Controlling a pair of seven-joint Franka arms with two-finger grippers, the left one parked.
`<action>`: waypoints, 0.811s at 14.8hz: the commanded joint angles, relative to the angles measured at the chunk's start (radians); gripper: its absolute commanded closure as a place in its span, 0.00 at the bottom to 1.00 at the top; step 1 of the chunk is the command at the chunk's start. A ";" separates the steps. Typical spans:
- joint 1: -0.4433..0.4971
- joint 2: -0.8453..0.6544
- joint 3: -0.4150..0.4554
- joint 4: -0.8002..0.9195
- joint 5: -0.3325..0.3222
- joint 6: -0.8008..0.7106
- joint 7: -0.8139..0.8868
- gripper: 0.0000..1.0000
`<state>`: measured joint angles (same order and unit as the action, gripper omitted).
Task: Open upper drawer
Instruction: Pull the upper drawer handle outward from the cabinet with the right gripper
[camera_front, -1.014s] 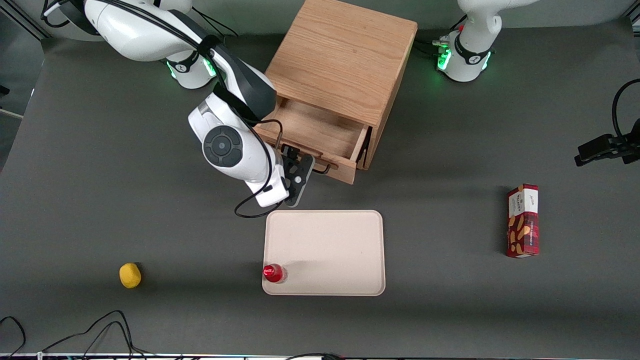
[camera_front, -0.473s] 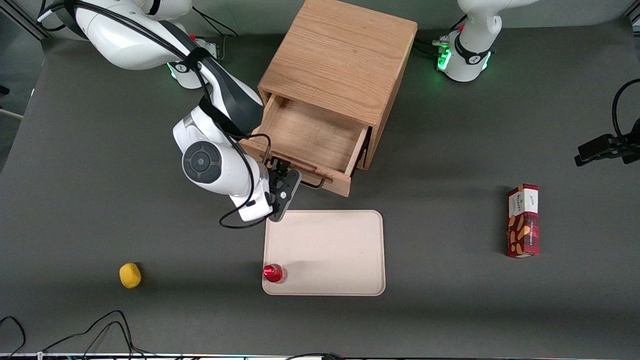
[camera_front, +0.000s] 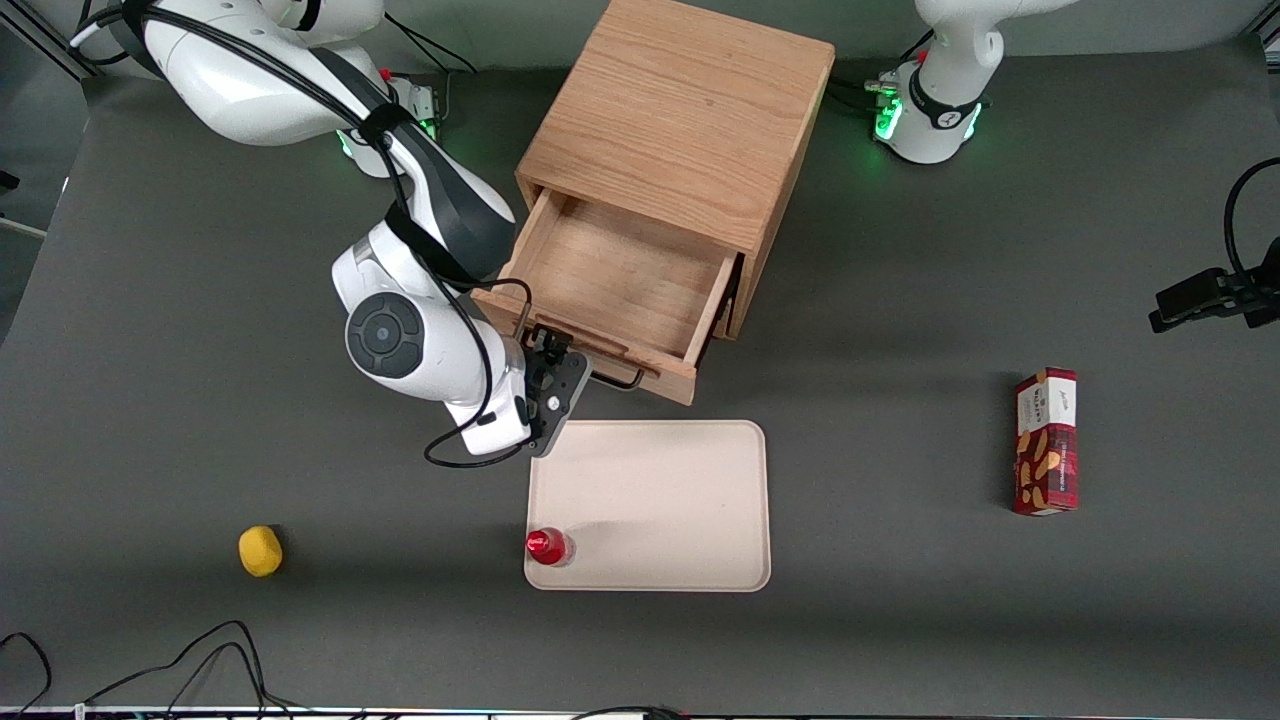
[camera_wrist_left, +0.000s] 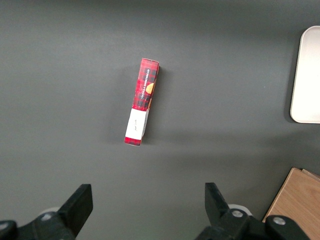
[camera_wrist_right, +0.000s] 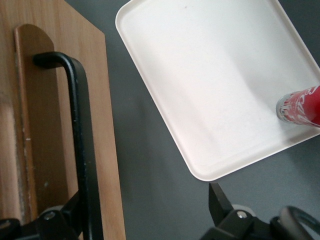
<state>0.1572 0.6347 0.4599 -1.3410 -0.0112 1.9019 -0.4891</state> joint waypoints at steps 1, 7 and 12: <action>-0.002 0.051 -0.009 0.072 -0.010 -0.007 -0.020 0.00; -0.013 0.062 -0.033 0.109 -0.010 -0.009 -0.040 0.00; -0.016 0.063 -0.047 0.120 -0.009 -0.007 -0.040 0.00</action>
<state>0.1378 0.6761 0.4206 -1.2631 -0.0112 1.9020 -0.5080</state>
